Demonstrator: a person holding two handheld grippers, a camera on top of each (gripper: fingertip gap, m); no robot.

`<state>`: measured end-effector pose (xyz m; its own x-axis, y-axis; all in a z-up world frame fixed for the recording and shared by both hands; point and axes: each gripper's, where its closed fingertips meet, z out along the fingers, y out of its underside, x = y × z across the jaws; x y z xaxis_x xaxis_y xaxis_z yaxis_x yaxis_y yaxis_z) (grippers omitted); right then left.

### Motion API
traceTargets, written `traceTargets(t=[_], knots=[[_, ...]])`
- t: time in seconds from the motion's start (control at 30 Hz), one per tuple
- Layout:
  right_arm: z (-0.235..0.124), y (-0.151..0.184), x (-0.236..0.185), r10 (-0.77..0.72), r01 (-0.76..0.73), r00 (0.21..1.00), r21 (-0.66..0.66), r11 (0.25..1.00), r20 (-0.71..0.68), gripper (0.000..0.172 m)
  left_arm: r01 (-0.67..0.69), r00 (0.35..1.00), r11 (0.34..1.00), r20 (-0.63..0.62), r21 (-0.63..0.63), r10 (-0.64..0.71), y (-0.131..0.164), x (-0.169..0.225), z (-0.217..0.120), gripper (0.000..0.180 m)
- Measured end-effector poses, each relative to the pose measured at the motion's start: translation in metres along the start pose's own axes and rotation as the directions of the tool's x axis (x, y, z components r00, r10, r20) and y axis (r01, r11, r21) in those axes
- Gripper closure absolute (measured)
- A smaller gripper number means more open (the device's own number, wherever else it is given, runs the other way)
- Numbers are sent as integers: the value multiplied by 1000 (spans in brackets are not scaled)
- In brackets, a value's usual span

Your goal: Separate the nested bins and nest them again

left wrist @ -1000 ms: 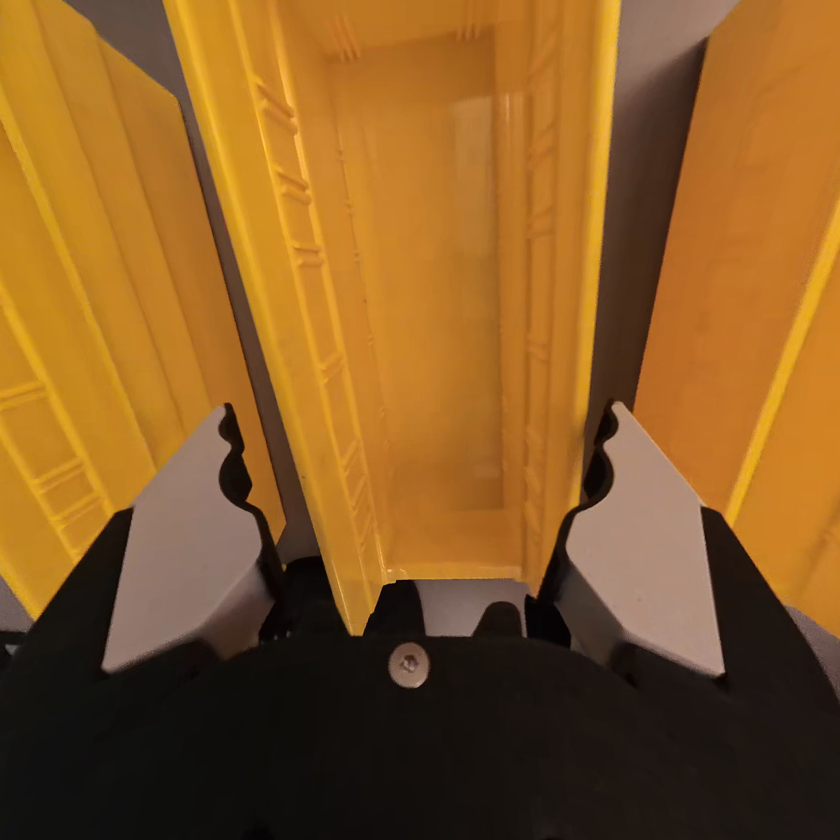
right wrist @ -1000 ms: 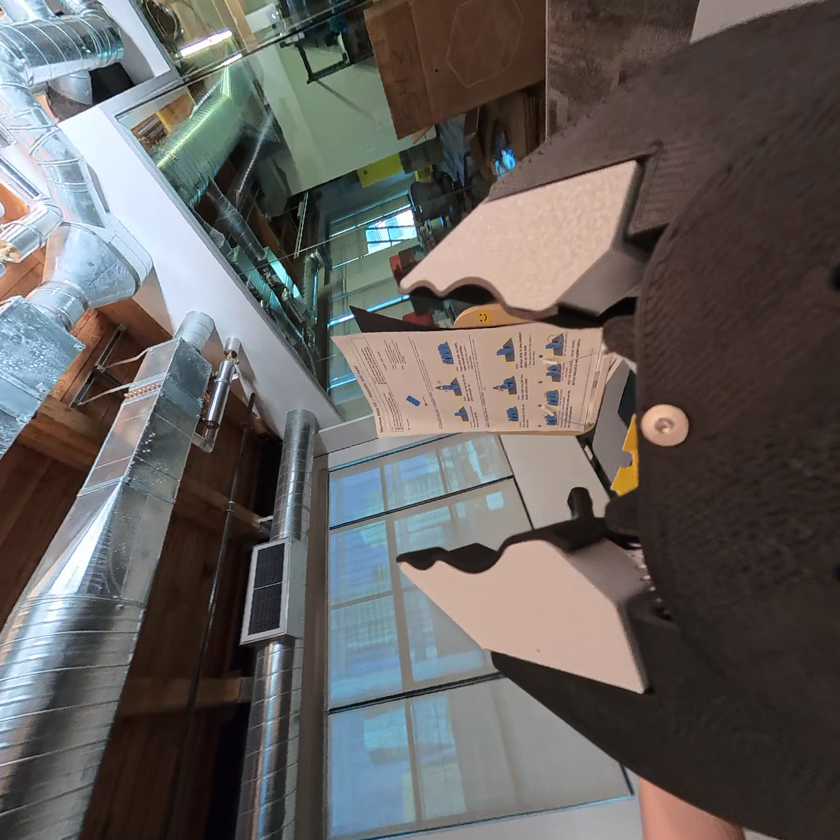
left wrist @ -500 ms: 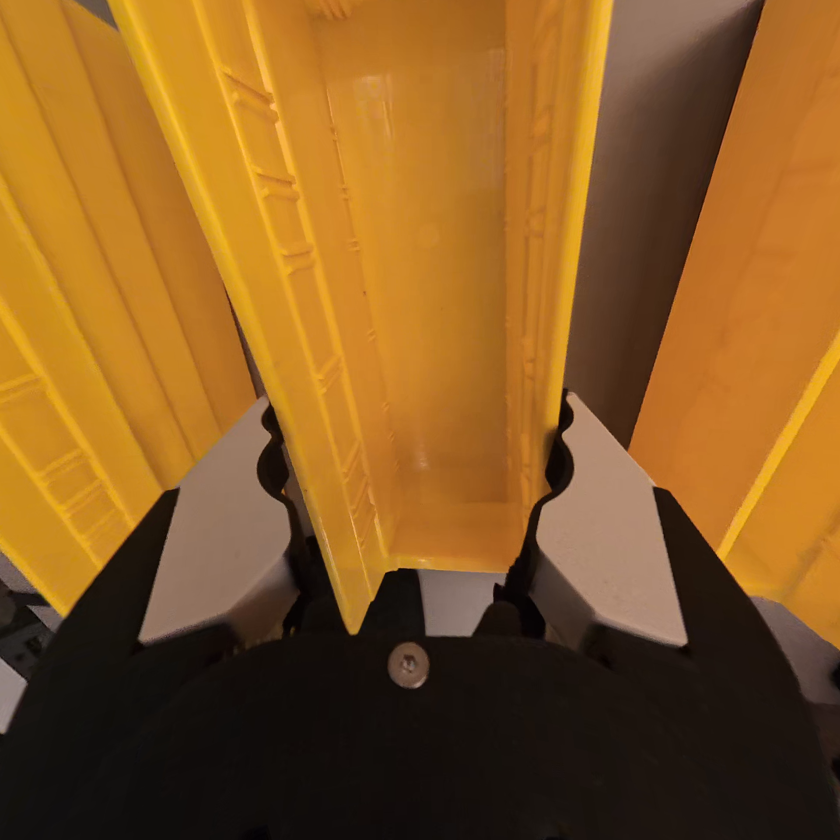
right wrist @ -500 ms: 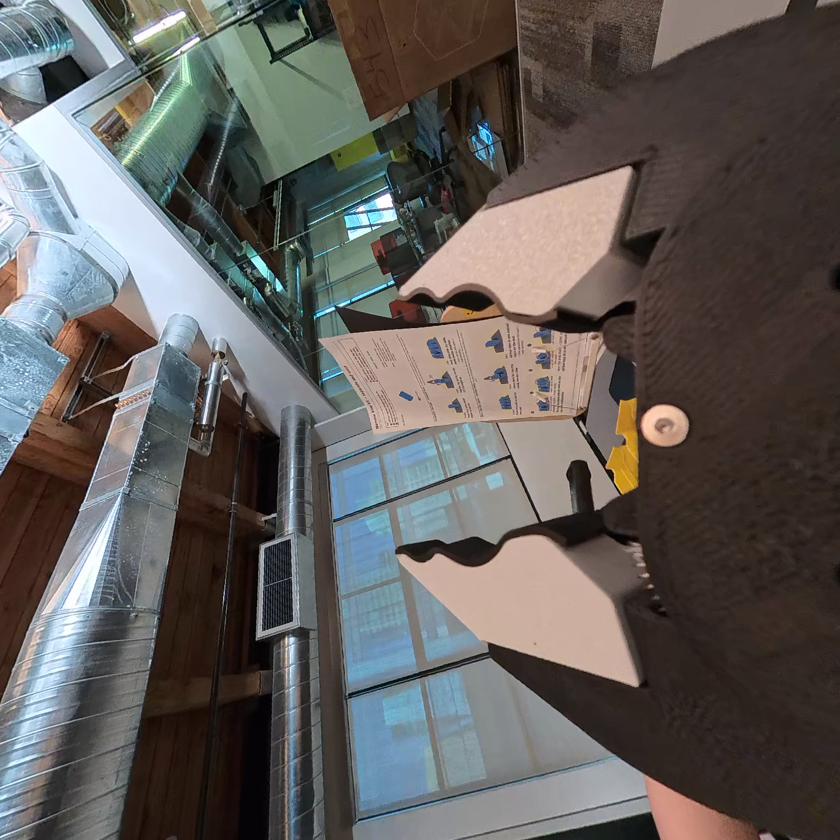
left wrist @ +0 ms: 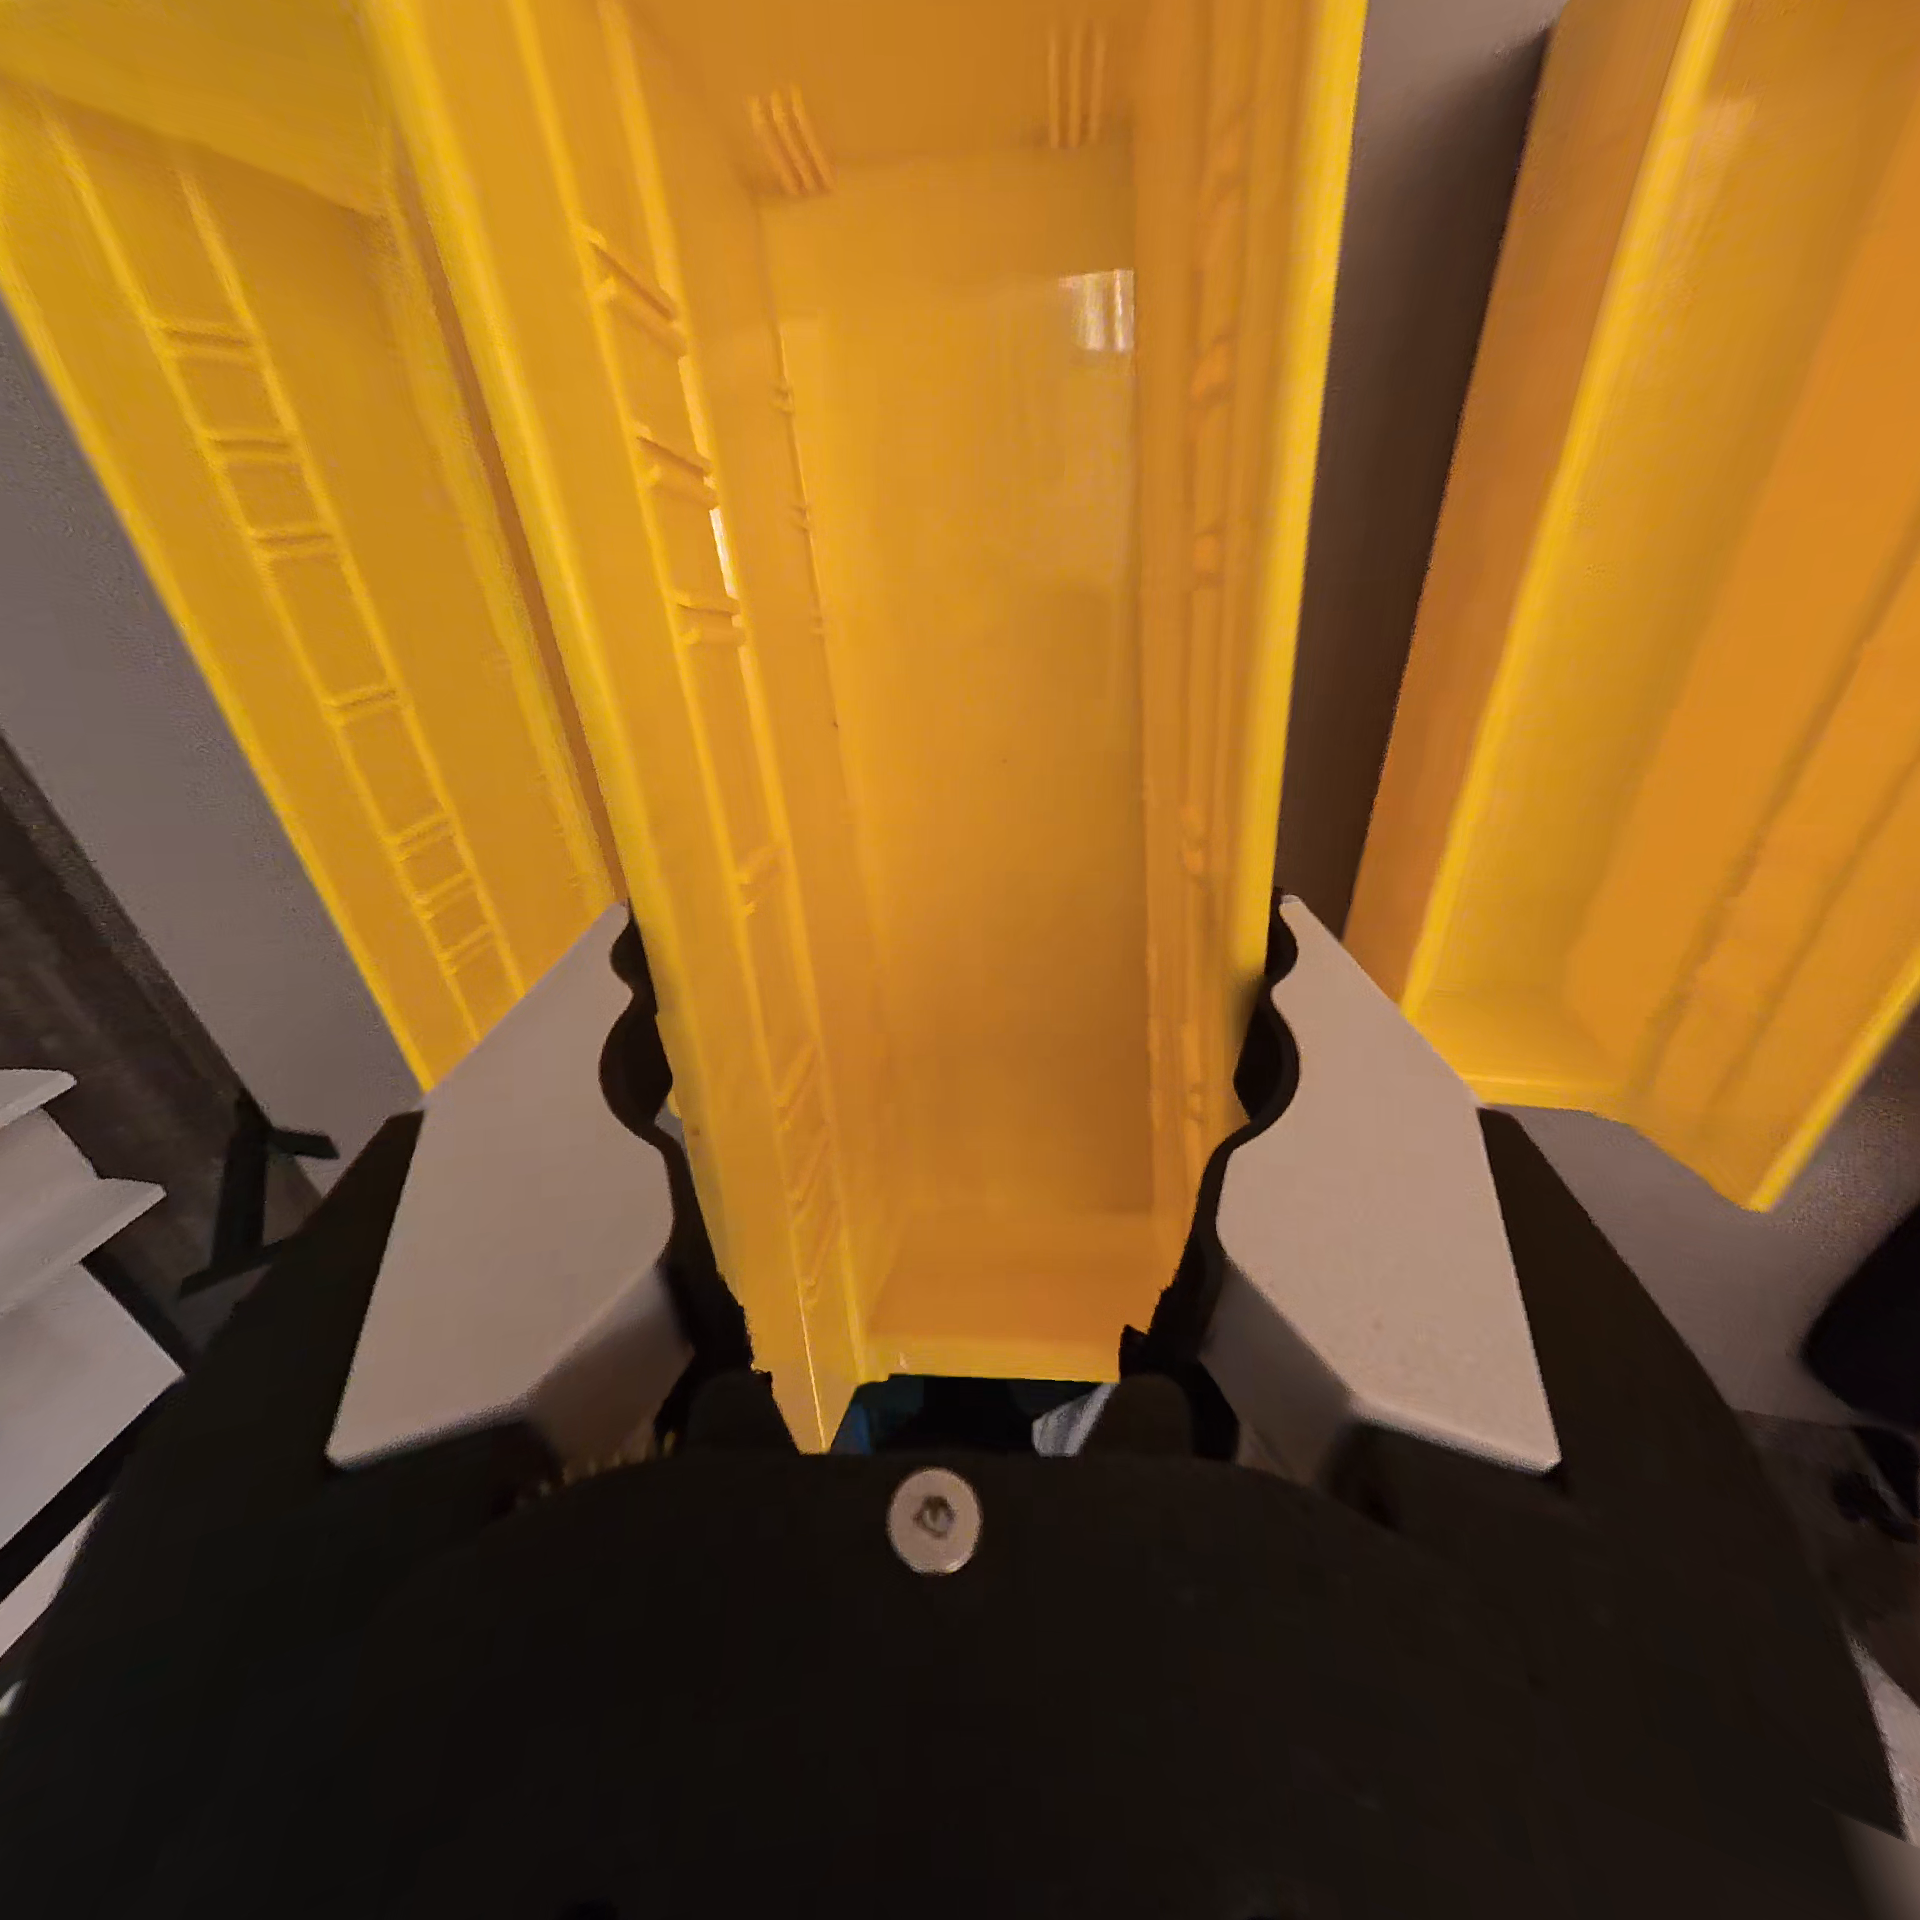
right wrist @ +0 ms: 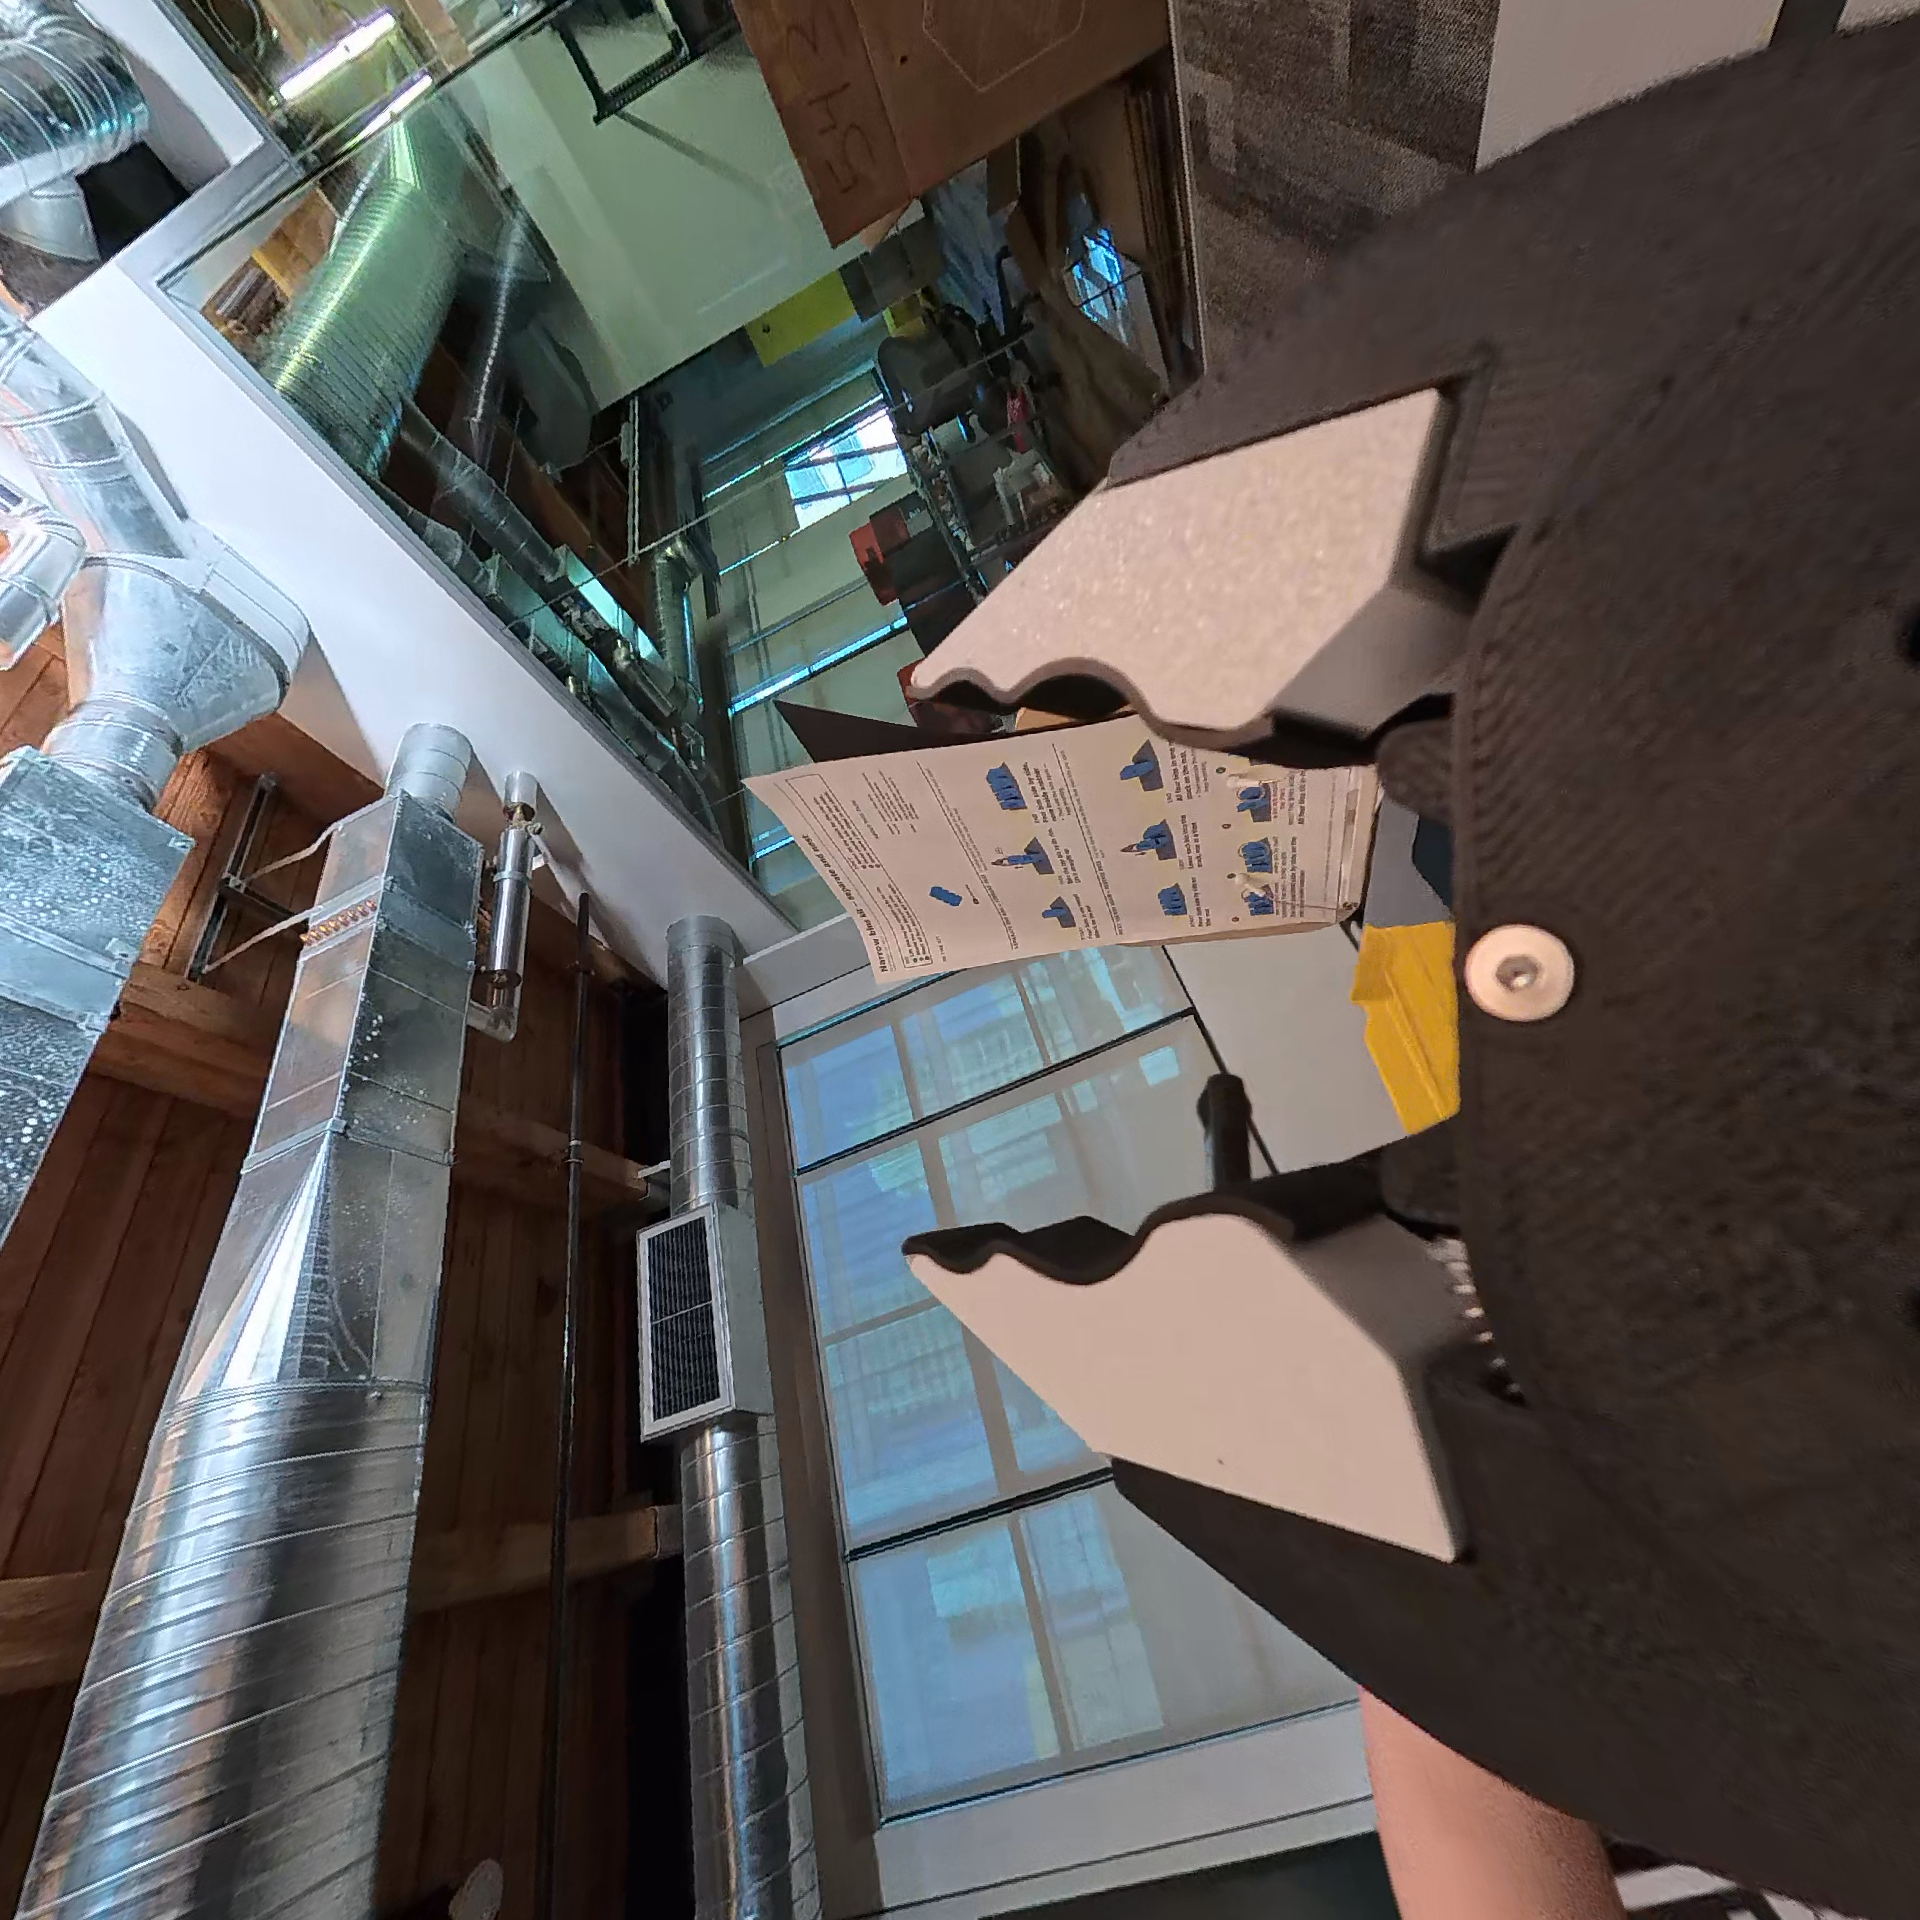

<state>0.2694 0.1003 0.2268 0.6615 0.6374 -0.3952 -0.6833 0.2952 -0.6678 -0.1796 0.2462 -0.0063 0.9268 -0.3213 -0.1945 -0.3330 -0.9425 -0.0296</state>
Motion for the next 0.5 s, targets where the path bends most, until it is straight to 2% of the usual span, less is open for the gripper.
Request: traceTargets(t=[0.2, 0.37, 0.5], knots=[[-1, 1, 1, 15, -15, 1000, -4, 1000, 8, 73, -24, 999, 998, -45, 66, 27, -9, 53, -45, 64], [-5, -5, 3, 42, -42, 999, 15, 999, 23, 74, -79, 991, 993, -100, 89, 87, -19, 106, -50, 66], [-8, -7, 5, 57, -58, 998, 24, 998, 27, 75, -91, 990, 994, -100, 58, 96, -17, 130, -43, 65]])
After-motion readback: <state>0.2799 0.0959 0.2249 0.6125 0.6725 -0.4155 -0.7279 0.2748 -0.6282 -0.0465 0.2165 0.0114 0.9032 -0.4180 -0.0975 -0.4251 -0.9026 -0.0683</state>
